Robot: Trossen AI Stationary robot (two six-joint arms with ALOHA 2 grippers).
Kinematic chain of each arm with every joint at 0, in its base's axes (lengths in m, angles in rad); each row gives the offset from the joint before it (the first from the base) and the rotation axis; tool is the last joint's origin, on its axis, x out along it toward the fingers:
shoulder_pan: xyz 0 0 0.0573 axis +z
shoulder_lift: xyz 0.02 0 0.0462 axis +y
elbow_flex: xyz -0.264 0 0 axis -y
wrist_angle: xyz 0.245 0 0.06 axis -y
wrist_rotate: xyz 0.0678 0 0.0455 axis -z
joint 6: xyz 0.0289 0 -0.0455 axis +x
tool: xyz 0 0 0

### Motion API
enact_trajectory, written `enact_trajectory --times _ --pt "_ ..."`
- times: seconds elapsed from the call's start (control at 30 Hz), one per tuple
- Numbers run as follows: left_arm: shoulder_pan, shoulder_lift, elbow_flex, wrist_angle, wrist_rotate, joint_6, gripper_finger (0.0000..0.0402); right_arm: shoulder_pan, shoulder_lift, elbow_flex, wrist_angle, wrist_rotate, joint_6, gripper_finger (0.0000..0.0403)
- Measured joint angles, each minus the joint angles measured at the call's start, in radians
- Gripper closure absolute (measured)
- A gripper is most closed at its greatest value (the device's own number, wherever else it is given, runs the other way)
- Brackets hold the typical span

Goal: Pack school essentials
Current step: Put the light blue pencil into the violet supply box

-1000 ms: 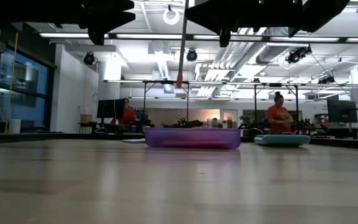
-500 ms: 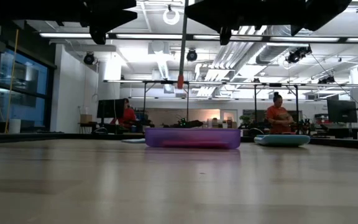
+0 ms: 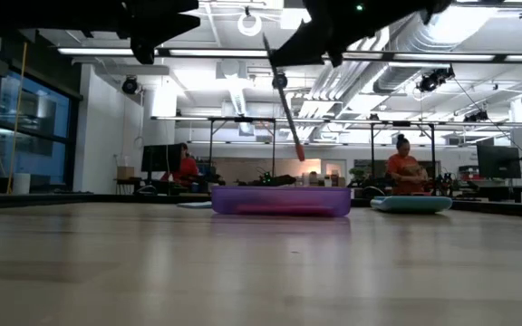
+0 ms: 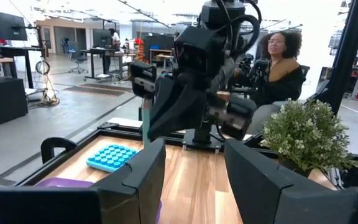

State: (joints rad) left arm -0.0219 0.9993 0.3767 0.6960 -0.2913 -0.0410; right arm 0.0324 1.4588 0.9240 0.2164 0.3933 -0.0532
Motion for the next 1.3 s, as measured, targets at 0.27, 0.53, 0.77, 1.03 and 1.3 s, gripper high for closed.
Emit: enact_trajectory --times 0.27,0.53,0.77,1.03,1.3 --pt "0.000 0.000 0.000 0.008 0.000 0.026 0.0245 -0.016 0.197 0.203 -0.311 0.035 0.000 0.0403" --pt "0.000 -0.001 0.000 0.005 -0.001 0.027 0.0245 -0.049 0.322 0.353 -0.491 0.044 0.022 0.0403" --pt "0.000 -0.001 0.000 0.005 -0.003 0.027 0.0245 -0.052 0.335 0.399 -0.608 0.040 0.064 0.0403" --pt "0.000 -0.001 0.000 0.004 -0.003 0.018 0.0245 -0.061 0.336 0.369 -0.642 0.001 0.127 0.0403" --pt "0.000 -0.001 0.000 0.004 -0.003 0.018 0.0245 -0.066 0.336 0.369 -0.656 -0.009 0.128 0.0403"
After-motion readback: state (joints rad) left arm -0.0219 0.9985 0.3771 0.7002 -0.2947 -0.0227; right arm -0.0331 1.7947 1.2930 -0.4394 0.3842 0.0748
